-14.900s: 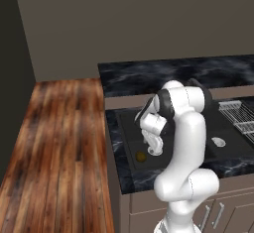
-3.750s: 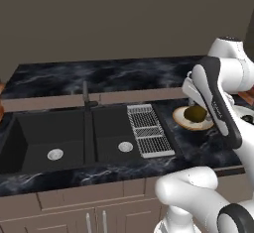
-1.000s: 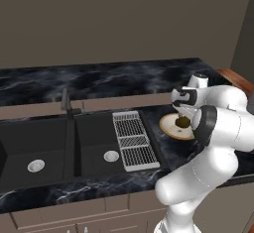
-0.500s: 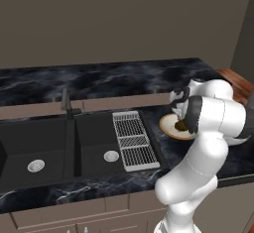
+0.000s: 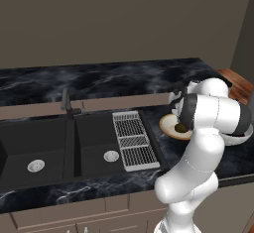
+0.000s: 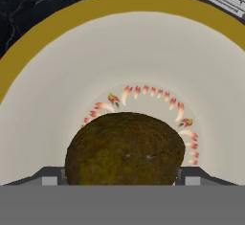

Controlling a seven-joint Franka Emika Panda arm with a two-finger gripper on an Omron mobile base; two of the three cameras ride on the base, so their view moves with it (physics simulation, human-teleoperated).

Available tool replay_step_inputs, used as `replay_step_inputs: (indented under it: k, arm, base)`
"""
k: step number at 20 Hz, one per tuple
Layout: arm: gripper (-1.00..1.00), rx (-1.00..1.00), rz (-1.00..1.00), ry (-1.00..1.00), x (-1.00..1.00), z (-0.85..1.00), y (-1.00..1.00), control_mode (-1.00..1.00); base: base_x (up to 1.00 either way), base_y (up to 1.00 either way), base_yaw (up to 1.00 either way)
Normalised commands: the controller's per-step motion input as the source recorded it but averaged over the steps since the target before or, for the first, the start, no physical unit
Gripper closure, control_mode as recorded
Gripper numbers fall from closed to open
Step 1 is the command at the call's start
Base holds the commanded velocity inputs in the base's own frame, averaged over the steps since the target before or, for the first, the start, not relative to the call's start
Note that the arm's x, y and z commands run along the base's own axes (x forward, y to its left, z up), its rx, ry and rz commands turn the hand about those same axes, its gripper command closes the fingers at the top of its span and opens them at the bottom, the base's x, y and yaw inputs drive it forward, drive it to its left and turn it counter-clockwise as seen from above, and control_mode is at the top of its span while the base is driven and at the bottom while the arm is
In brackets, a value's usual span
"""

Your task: Pick the eggplants from the cabinet and place them in one bowl. Pick the avocado from the sink and place it in the other bowl.

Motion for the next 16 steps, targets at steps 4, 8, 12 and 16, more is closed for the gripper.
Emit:
replay_step_inputs:
  k: [4,8,12,16]
  arm:
    - [-1.0,0.0,0.0,0.0,-0.07,0.0,0.0,-1.0]
    - [-1.0,0.0,0.0,0.0,-0.02,0.0,0.0,-1.0]
    - [-1.0,0.0,0.0,0.0,-0.04,0.0,0.0,-1.0]
    - [-1.0,0.0,0.0,-0.05,-0.19,0.08,0.0,-1.0]
  base:
    - [0.0,0.0,0.0]
    - [0.0,0.0,0.0]
    - [0.0,0.0,0.0]
    - [0.0,0.0,0.0]
